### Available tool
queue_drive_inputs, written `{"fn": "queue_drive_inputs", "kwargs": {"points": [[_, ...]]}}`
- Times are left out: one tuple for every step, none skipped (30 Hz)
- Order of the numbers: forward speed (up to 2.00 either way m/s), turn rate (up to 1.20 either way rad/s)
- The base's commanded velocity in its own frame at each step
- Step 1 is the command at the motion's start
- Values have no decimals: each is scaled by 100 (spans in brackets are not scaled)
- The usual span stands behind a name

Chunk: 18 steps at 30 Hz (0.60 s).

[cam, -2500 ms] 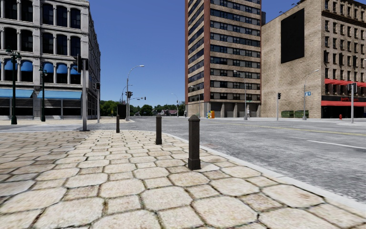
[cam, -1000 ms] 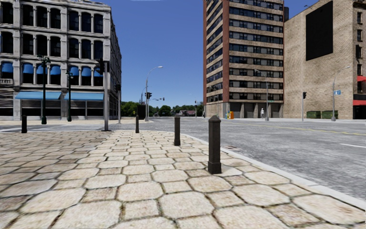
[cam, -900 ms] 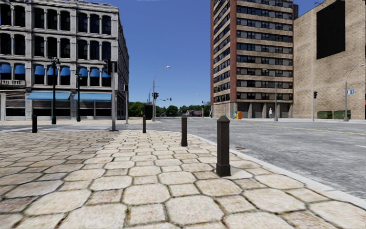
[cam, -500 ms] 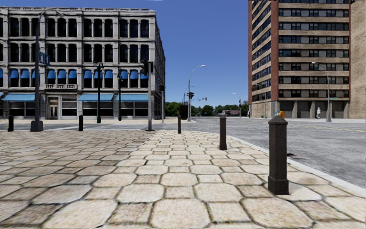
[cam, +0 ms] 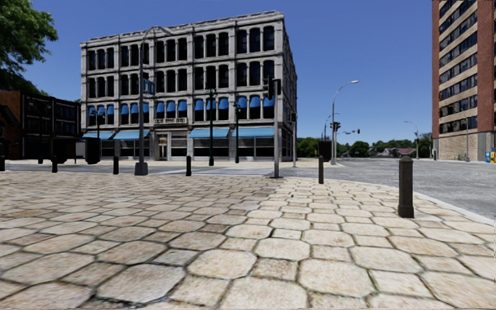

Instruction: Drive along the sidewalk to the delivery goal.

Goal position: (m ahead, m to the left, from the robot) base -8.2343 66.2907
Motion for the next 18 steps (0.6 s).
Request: {"fn": "queue_drive_inputs", "kwargs": {"points": [[118, 68], [118, 68], [118, 68], [118, 75], [118, 80], [118, 81], [119, 81], [119, 81], [119, 81], [119, 81], [119, 81], [119, 81], [120, 81], [121, 81], [123, 81], [124, 81], [124, 81], [126, 81]]}}
